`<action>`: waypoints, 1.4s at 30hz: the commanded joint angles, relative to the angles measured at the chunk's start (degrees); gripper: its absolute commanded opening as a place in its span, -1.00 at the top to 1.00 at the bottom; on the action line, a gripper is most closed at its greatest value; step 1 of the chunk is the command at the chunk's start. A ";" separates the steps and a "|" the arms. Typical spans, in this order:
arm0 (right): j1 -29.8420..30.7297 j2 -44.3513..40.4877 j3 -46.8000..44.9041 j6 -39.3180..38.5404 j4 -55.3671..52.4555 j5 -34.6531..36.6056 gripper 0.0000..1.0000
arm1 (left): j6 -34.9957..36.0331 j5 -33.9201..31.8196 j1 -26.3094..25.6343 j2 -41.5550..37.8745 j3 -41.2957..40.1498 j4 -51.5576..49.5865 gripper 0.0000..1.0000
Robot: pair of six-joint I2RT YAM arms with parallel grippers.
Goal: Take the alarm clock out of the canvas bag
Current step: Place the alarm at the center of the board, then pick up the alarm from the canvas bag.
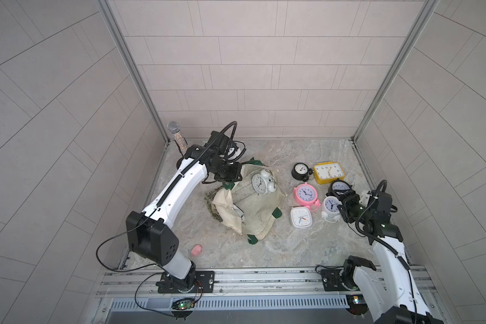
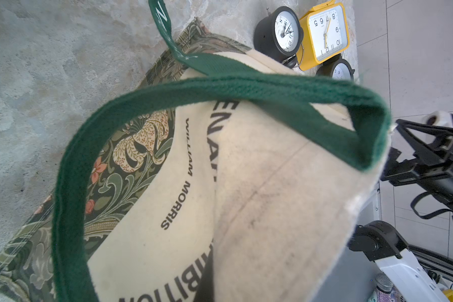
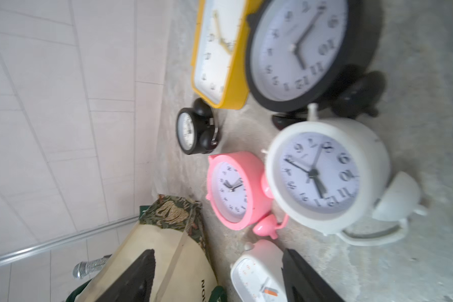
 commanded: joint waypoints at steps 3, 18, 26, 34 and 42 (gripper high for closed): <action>10.64 -0.41 8.49 -5.23 2.00 6.32 -0.50 | 0.73 -0.19 -0.25 0.06 -0.15 -0.49 1.00; 54.68 8.03 13.83 -30.48 21.71 22.03 -0.24 | 0.83 1.04 -0.27 -0.89 0.82 -0.70 1.00; 69.28 17.06 14.49 -44.87 25.04 29.93 -0.20 | 1.07 1.66 -0.29 -0.37 1.04 -0.71 1.00; 73.12 29.92 15.72 -51.21 26.16 32.95 -0.10 | 1.44 1.53 -0.32 -0.19 0.98 -0.96 1.00; 76.11 39.85 16.49 -55.77 28.88 31.87 -0.10 | 1.48 1.74 -0.25 0.25 1.13 -1.02 1.00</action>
